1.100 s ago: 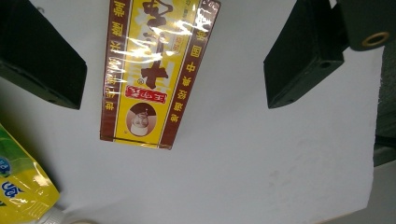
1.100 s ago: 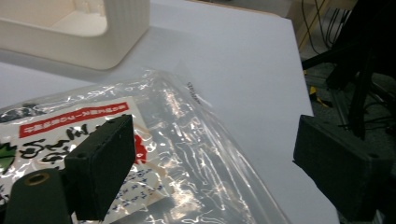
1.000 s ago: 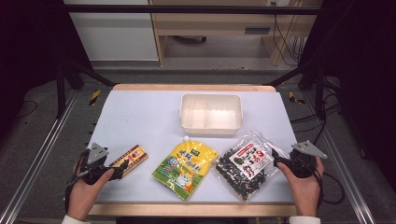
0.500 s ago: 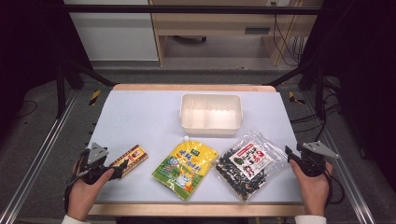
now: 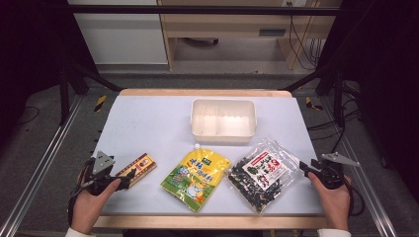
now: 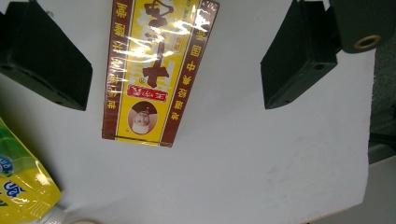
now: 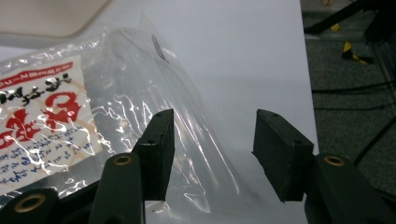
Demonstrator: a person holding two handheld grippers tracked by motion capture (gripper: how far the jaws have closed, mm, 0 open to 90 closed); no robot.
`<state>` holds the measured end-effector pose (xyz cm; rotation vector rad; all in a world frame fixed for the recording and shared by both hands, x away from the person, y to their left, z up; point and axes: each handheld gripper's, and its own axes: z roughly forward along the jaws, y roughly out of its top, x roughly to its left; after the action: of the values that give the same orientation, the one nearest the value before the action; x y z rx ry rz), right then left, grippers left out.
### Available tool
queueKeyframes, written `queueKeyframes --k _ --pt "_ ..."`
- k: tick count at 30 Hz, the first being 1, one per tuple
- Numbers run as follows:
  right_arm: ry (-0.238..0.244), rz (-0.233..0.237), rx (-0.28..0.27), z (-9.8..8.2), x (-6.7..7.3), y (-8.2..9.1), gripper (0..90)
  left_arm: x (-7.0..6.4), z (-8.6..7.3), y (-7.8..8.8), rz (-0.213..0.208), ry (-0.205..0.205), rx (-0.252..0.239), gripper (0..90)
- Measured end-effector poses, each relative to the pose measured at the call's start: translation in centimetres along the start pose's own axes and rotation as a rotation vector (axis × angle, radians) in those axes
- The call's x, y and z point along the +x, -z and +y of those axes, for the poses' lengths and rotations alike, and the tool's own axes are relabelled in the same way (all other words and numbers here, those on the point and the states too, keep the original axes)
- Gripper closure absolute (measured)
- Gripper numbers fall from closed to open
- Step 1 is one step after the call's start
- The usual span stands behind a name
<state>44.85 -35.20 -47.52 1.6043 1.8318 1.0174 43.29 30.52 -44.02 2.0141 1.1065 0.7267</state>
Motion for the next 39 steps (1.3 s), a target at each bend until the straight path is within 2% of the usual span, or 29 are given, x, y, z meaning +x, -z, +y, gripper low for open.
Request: queueKeyframes --k 1,3,4,5,7,10,11,12,13,16,17,19,23,27,28,29,30,31,32,33,34,35,36,37,38,39 --pt "-0.01 0.01 0.03 -0.2 -0.2 -0.3 47.7 0.0 0.0 0.0 -0.001 0.0 -0.001 8.8" --pt "-0.035 0.026 0.033 -0.4 -0.2 -0.4 49.4 0.0 0.0 0.0 -0.001 0.0 -0.001 8.9" --pt "-0.035 0.026 0.033 -0.4 -0.2 -0.4 49.4 0.0 0.0 0.0 -0.001 0.0 -0.001 9.0" --pt "-0.033 0.046 0.032 -0.4 -0.3 -0.4 54.8 0.0 0.0 0.0 -0.001 -0.001 -0.002 9.1" --pt "-0.029 0.053 0.031 -0.5 -0.2 -0.4 57.2 0.0 0.0 0.0 -0.002 -0.001 -0.001 9.1" --pt "-0.006 0.047 0.036 -0.5 0.1 -0.4 61.7 -0.1 0.0 0.0 -0.001 -0.006 0.003 9.7" --pt "0.02 0.035 0.05 -0.6 0.3 -0.3 69.5 -0.1 0.0 -0.1 -0.001 -0.01 0.005 9.9" --pt "0.02 0.035 0.05 -0.6 0.3 -0.3 69.5 -0.1 0.0 -0.1 0.001 -0.01 0.005 9.9" --pt "0.057 0.02 0.055 -0.7 0.4 -0.2 74.8 -0.1 0.0 -0.1 0.001 -0.01 0.005 10.0" --pt "0.074 0.022 0.058 -0.8 0.5 -0.1 79.3 -0.2 0.0 -0.1 -0.001 -0.012 0.005 10.1" --pt "0.094 0.028 0.057 -0.9 0.5 0.0 85.4 -0.2 0.1 -0.1 -0.003 -0.012 0.005 10.1" --pt "0.095 0.038 0.059 -0.9 0.6 0.1 88.6 -0.1 0.0 -0.1 -0.003 -0.011 0.006 10.1" --pt "0.101 0.038 0.063 -0.8 0.7 0.6 89.1 -0.1 0.0 0.0 -0.002 -0.009 0.007 10.2" --pt "0.1 0.054 0.043 -0.1 0.8 2.4 89.6 -0.3 -0.2 0.1 -0.027 -0.006 0.009 10.8" --pt "0.102 0.064 0.027 0.3 0.9 3.0 89.6 -0.4 -0.2 0.1 -0.04 -0.009 0.012 11.0" --pt "0.099 0.094 0.006 1.2 1.1 4.6 89.7 -0.5 -0.1 0.1 -0.05 -0.011 0.016 11.9" --pt "0.099 0.094 0.006 1.2 1.1 4.6 89.7 -0.7 0.0 0.2 -0.056 -0.018 0.013 11.9" --pt "0.114 0.119 -0.023 2.3 1.4 6.1 89.8 -1.2 0.4 0.3 -0.067 -0.043 0.014 13.2" --pt "0.114 0.119 -0.023 2.3 1.4 6.1 89.8 -1.2 0.4 0.3 -0.067 -0.043 0.014 13.5" --pt "0.141 0.139 -0.051 3.8 1.9 7.6 89.9 -1.7 1.0 0.5 -0.087 -0.049 0.002 13.7" --pt "0.141 0.139 -0.051 3.8 1.9 7.6 89.9 -1.7 1.0 0.5 -0.087 -0.049 0.002 13.7" --pt "0.182 0.153 -0.079 5.4 2.8 8.9 89.9 -2.1 1.8 0.8 -0.104 -0.059 -0.007 13.8" --pt "0.182 0.153 -0.079 5.4 2.8 8.9 89.9 -2.1 1.8 0.8 -0.104 -0.059 -0.007 13.8" --pt "0.218 0.177 -0.095 7.0 3.8 10.0 89.9 -2.5 2.6 1.2 -0.116 -0.075 -0.014 13.8" --pt "0.218 0.177 -0.095 7.0 3.8 10.0 89.9 -2.5 2.6 1.2 -0.116 -0.075 -0.014 13.8" --pt "0.242 0.188 -0.104 7.8 4.3 10.5 90.0 -2.6 2.9 1.3 -0.123 -0.079 -0.02 13.8"
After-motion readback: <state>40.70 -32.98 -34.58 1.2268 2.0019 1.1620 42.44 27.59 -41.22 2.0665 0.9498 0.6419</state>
